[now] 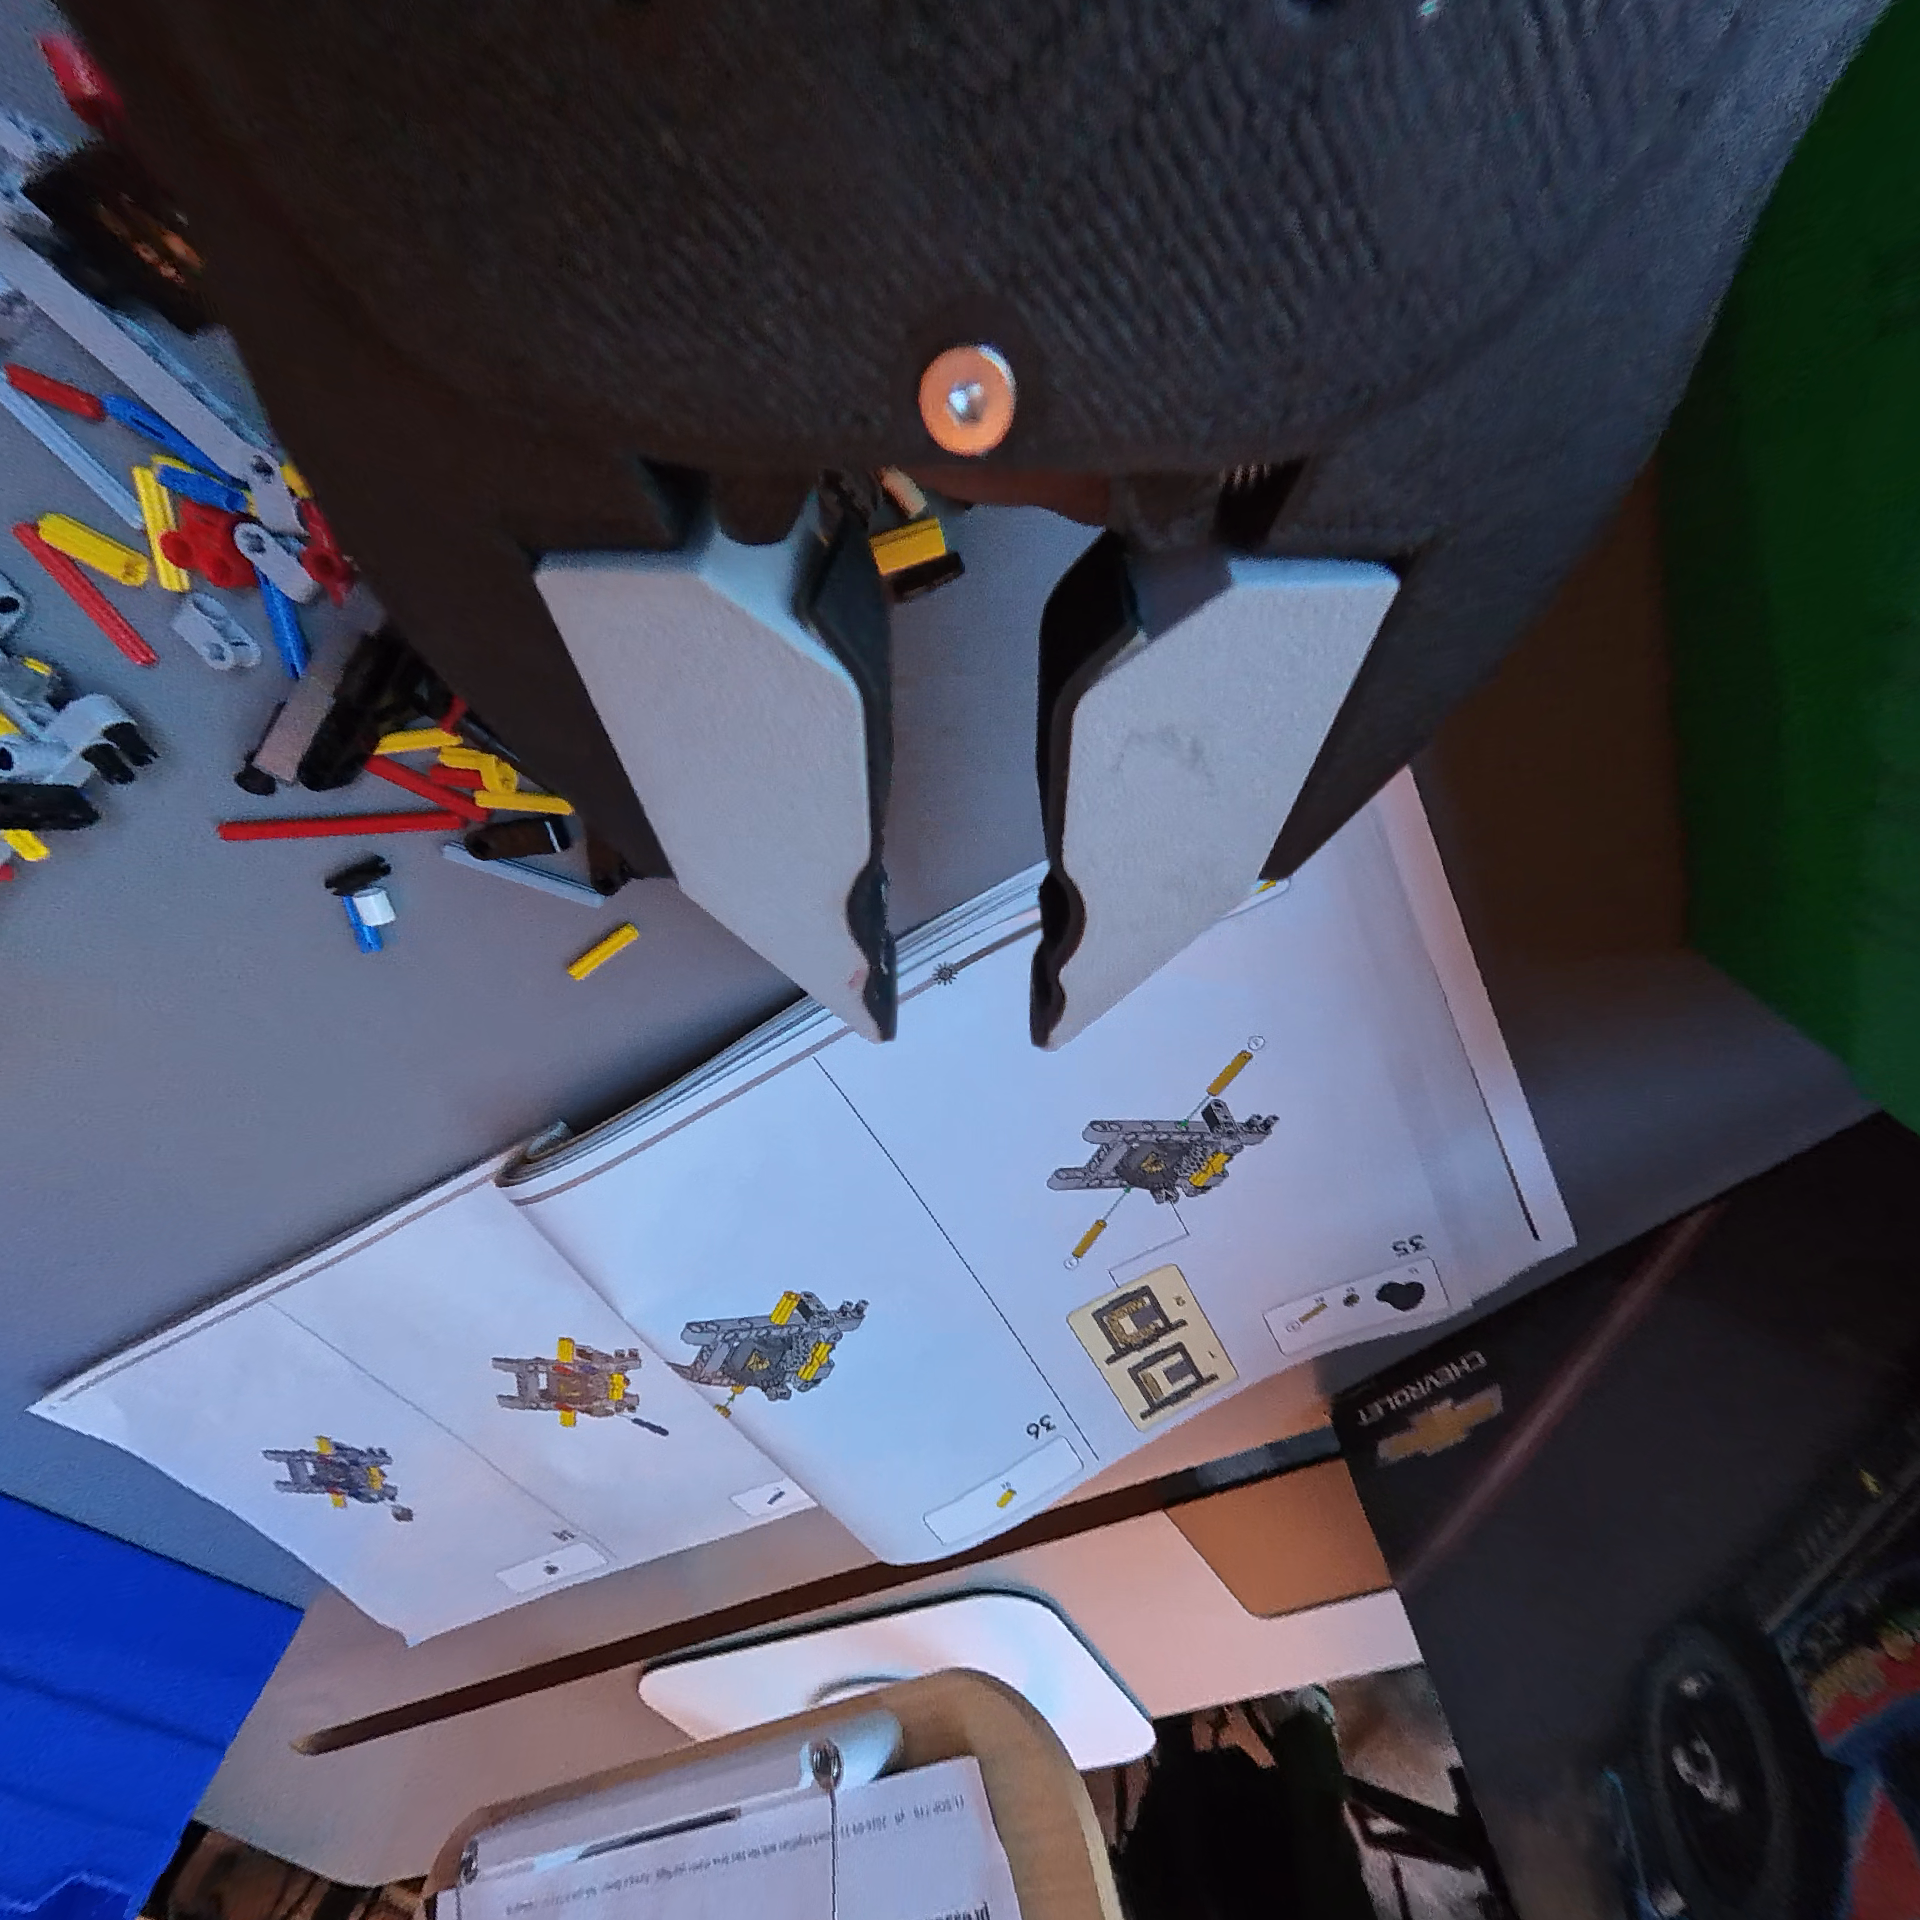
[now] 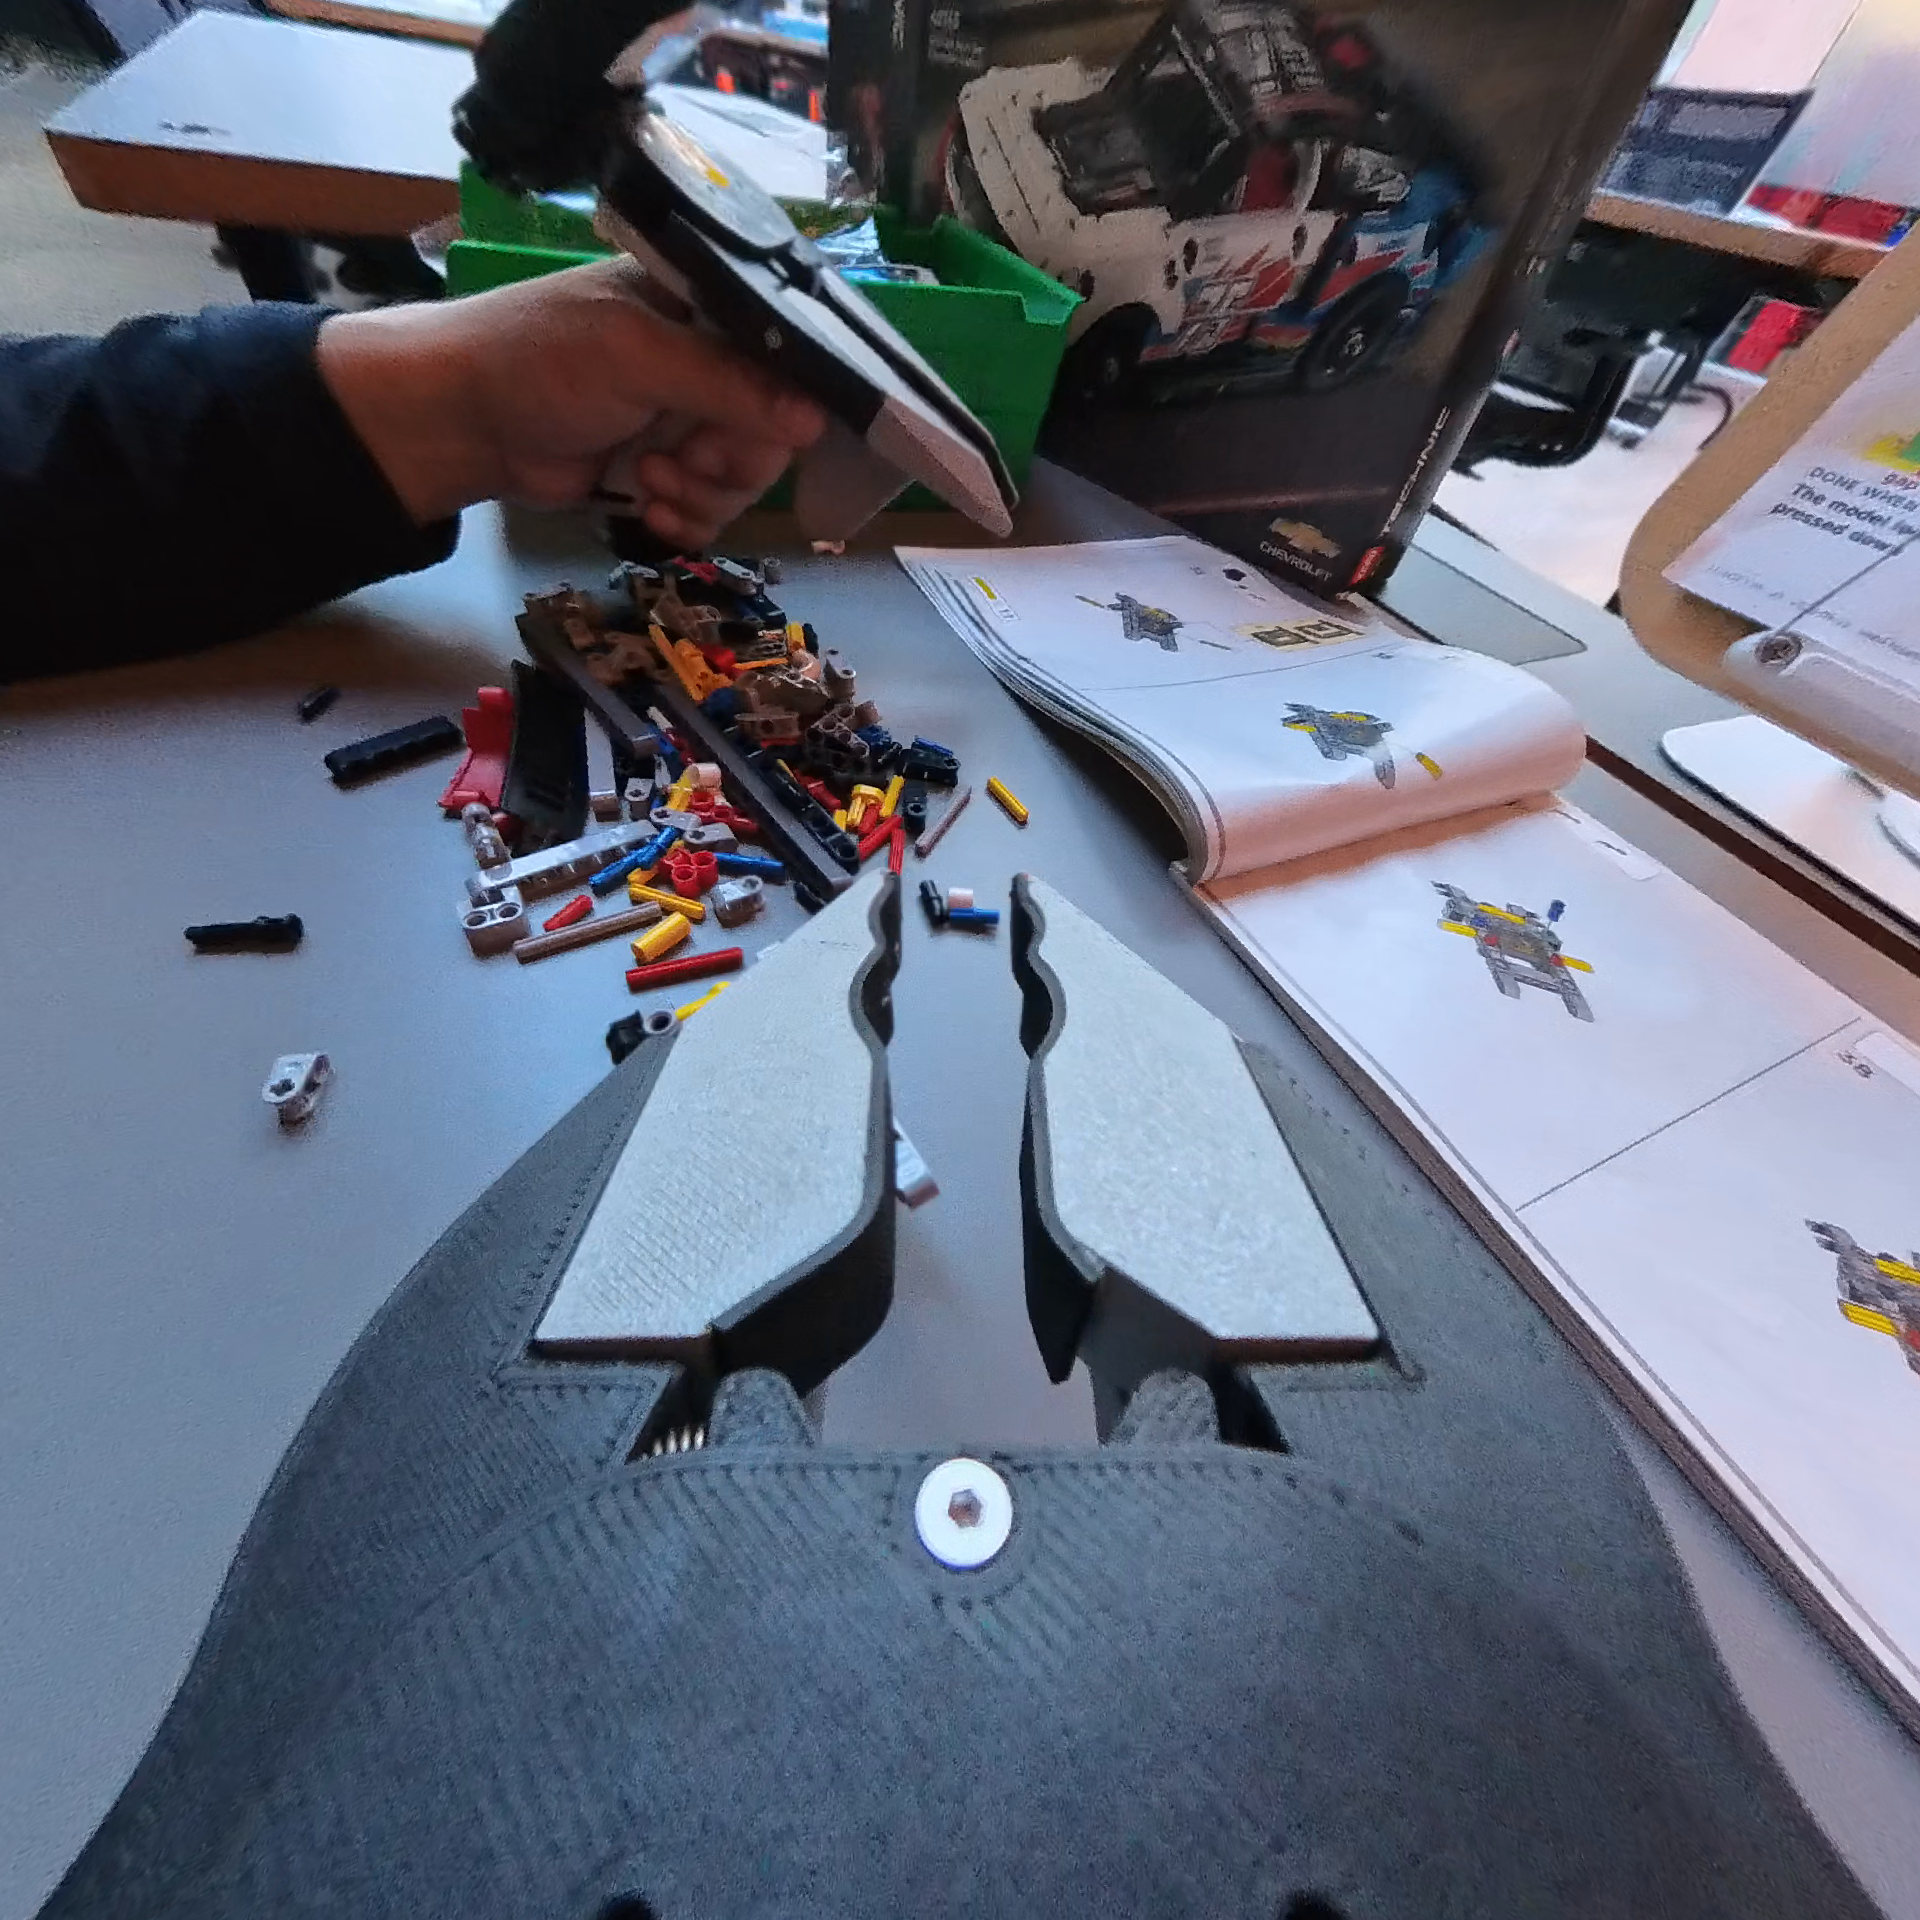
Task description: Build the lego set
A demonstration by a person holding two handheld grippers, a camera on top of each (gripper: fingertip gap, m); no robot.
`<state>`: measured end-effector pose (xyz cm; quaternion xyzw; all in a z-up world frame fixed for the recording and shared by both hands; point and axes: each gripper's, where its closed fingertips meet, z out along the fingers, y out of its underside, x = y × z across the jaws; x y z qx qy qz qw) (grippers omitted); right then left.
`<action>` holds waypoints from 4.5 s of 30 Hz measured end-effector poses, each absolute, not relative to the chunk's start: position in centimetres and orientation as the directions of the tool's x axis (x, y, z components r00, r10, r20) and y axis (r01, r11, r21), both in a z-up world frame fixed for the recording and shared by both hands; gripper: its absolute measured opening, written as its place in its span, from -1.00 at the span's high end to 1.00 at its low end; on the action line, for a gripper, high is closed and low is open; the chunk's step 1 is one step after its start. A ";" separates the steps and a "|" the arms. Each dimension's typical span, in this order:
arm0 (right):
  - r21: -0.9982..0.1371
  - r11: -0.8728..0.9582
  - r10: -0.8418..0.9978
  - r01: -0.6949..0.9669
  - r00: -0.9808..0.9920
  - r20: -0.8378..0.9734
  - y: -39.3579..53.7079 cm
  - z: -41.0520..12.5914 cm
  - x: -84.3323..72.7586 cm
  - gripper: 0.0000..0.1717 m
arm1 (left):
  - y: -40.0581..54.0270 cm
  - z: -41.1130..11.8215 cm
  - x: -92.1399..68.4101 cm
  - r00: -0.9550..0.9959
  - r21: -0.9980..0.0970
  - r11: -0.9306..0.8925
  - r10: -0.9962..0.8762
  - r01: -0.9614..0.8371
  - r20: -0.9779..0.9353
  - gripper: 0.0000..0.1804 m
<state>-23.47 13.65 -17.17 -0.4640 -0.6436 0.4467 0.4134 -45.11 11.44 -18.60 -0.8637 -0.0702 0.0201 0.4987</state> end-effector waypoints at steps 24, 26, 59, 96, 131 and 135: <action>-0.932 -0.038 0.974 0.360 -0.196 -0.115 15.7 -19.0 -23.6 1.00 | 11.7 -20.0 -45.1 0.990 -0.846 -0.528 0.143 0.075 -0.002 0.76; -0.943 -0.091 0.970 0.320 -0.185 -0.157 16.3 -18.3 -23.5 1.00 | 11.7 -20.0 -45.1 0.990 -0.845 -0.530 0.142 0.076 0.000 0.76; -0.957 -0.091 0.943 0.276 -0.285 -0.171 14.8 -17.4 -23.6 0.73 | 11.8 -20.3 -44.8 0.991 -0.834 -0.550 0.126 0.034 -0.043 0.76; -0.958 -0.097 0.917 0.272 -0.351 -0.192 14.0 -17.2 -23.3 0.70 | 11.9 -20.4 -44.4 0.991 -0.831 -0.556 0.113 0.008 -0.066 0.76; -0.960 -0.067 0.917 0.272 -0.362 -0.167 13.6 -17.2 -23.2 0.70 | 11.9 -19.8 -44.6 0.986 -0.841 -0.540 0.118 -0.035 -0.117 0.76; -0.960 -0.067 0.917 0.270 -0.362 -0.166 13.5 -17.2 -23.2 0.70 | 11.9 -19.7 -44.7 0.985 -0.846 -0.532 0.126 -0.029 -0.114 0.77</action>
